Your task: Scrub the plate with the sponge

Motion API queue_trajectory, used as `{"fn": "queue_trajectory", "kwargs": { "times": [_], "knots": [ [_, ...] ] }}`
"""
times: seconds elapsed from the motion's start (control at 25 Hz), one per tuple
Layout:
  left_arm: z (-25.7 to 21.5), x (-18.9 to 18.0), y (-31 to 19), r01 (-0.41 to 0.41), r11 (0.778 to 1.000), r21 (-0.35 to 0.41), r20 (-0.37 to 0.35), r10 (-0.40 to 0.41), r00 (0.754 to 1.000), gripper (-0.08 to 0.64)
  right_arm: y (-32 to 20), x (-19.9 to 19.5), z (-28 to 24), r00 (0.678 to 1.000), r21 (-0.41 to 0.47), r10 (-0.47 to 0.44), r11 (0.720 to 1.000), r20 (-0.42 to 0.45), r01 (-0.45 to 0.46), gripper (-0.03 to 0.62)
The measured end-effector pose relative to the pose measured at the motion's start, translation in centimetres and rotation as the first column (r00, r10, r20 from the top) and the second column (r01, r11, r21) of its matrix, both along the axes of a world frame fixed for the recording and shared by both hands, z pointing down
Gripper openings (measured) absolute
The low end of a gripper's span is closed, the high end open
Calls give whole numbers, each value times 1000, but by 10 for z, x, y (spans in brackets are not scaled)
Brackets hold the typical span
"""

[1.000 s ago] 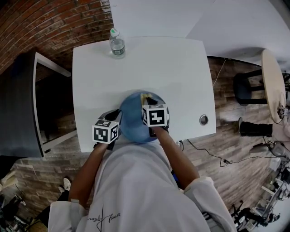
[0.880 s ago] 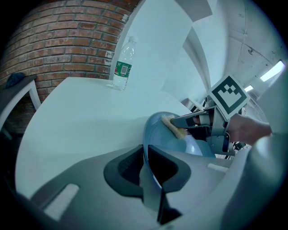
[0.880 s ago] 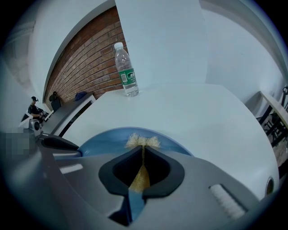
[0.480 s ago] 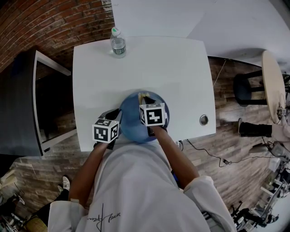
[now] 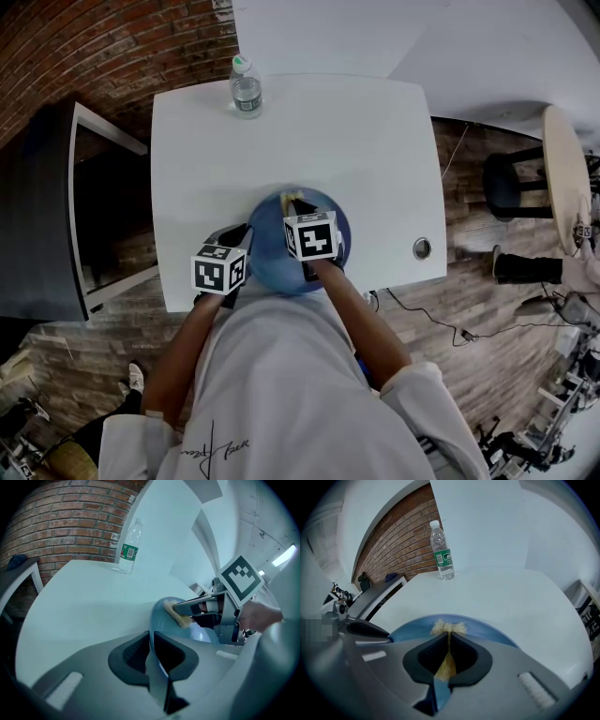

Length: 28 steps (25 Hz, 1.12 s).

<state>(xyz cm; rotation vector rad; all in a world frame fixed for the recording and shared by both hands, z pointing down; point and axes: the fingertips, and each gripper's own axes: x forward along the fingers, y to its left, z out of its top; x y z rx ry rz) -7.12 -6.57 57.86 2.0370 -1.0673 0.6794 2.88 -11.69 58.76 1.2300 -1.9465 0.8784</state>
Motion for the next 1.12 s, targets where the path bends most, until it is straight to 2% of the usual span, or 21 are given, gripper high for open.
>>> {"fn": "queue_trajectory", "kwargs": {
  "times": [1.12],
  "knots": [
    [1,0,-1,14,1000,-2,-4,-14,1000,40,16,-36,1,990,-16,-129,991,61,130,23]
  ]
}}
